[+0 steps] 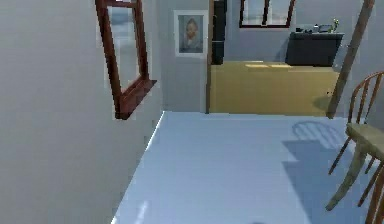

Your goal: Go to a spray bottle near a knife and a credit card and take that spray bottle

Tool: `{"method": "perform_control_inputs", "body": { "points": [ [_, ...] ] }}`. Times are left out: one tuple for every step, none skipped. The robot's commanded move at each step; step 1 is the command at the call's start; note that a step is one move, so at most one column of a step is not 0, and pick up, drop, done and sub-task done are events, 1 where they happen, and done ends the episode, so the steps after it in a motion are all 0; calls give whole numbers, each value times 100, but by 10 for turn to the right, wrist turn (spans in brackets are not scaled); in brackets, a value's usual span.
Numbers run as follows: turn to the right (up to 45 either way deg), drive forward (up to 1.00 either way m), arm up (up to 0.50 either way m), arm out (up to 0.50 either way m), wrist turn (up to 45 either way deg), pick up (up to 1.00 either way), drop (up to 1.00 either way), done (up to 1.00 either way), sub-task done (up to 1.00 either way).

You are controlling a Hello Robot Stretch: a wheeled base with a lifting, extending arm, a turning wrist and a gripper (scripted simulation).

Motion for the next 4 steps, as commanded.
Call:
{"method": "perform_control_inputs", "body": {
  "points": [
    [0,75,0,0,0,0,0,0,0],
    [300,0,0,0,0,0,0,0,0],
    [0,100,0,0,0,0,0,0,0],
    [0,100,0,0,0,0,0,0,0]
  ]
}}
